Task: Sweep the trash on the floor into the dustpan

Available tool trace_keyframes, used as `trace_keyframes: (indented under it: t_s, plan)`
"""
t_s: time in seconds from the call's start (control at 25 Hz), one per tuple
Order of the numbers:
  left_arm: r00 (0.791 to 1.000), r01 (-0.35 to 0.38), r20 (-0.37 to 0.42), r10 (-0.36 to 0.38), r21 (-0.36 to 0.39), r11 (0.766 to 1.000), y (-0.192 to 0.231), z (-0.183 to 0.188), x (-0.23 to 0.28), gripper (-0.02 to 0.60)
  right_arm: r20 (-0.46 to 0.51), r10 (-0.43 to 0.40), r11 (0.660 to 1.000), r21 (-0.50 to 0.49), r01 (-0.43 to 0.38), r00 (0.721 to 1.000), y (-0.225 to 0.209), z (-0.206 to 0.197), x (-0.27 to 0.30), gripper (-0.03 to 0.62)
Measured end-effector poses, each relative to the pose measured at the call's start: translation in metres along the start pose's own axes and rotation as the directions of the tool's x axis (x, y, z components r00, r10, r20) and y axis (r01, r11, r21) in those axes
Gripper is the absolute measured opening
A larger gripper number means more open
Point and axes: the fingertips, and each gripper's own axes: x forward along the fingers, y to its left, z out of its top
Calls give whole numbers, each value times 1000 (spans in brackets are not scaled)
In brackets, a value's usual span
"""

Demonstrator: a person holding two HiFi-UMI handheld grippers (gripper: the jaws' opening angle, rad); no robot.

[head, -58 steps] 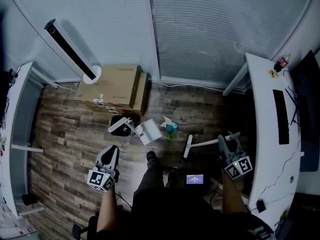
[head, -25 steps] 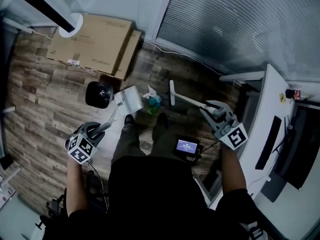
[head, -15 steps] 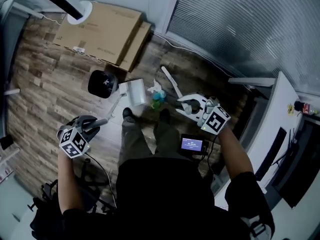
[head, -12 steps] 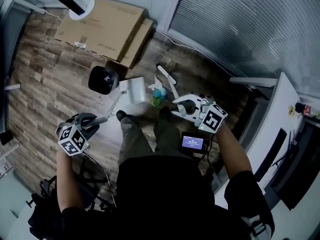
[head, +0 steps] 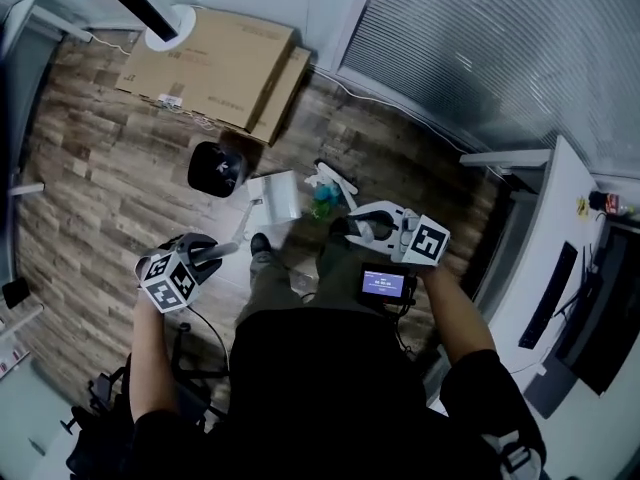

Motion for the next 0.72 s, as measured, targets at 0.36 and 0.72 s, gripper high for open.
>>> trace_keyframes:
  t_s: [0.36,0.72]
  plan:
    - [990,48,136,-48,-1,999,-1,-2,-1,127,161,-662,726,378,574,732,-40,10,-24,129]
    - [978,82,195,-76,-26,996,3,3,-1,127,187,-851,512,504,696,491,-31,15,11,149]
